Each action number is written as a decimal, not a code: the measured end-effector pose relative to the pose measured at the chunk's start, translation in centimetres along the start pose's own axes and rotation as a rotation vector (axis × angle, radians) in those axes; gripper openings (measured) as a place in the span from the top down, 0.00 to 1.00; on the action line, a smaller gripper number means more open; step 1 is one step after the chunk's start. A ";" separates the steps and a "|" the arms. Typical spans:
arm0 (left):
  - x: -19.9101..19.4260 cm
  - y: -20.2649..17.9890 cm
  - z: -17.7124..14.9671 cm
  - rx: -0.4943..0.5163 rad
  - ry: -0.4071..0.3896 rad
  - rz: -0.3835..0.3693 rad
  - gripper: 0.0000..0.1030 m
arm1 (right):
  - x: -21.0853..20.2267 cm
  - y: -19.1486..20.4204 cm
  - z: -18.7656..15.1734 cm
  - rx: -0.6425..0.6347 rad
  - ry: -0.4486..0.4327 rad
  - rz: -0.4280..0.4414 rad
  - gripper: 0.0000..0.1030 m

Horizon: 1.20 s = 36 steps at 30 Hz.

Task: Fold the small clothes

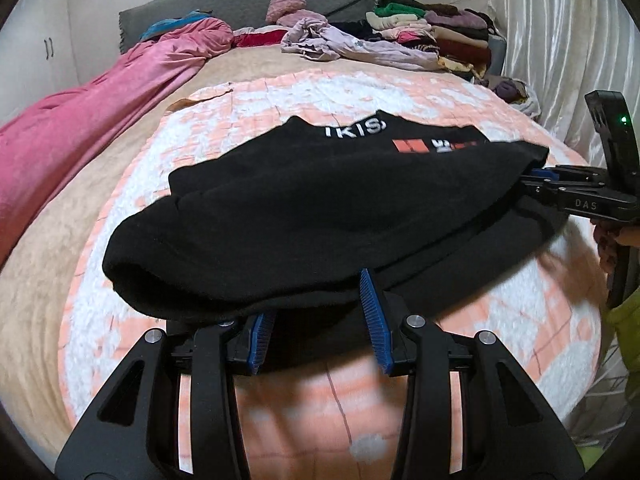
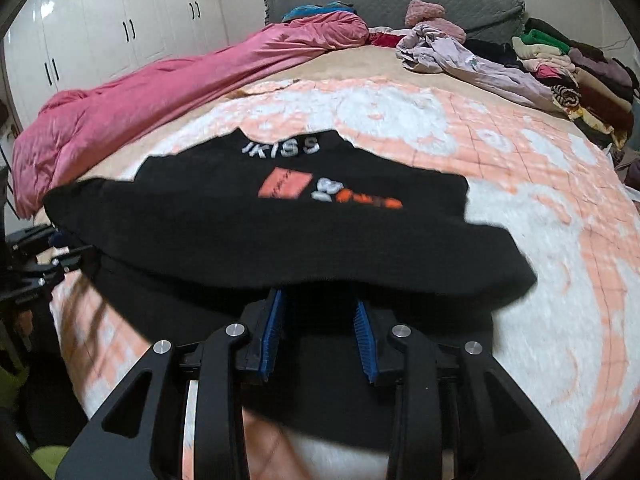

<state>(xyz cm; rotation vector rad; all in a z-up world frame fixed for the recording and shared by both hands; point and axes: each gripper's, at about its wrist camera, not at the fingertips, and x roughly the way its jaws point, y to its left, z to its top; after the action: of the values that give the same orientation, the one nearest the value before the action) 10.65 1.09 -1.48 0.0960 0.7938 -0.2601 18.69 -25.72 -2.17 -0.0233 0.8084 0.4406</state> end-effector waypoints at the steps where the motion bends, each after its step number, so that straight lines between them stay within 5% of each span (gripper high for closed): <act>1: 0.1 0.2 0.2 -0.006 -0.002 -0.001 0.69 | 0.1 -0.1 0.5 0.010 -0.007 0.012 0.69; 7: 1.0 2.0 2.6 -0.069 -0.017 -0.012 0.69 | 0.4 -1.2 4.1 0.068 -0.051 0.059 0.68; 15: 2.1 4.8 5.9 -0.172 -0.027 0.008 0.65 | 0.3 -3.1 8.3 0.108 -0.125 -0.008 0.68; 24: 0.3 10.4 5.4 -0.366 -0.108 0.038 0.61 | -0.5 -6.2 6.6 0.182 -0.132 -0.082 0.58; 36: -1.1 14.0 3.6 -0.487 -0.197 0.028 0.59 | 1.9 -8.2 5.8 0.196 -0.033 -0.174 0.50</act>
<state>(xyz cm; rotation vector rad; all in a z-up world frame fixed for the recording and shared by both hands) 16.11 14.11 1.67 -0.3714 0.6403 -0.0432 27.00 -31.38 -0.67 0.0945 0.8067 0.1964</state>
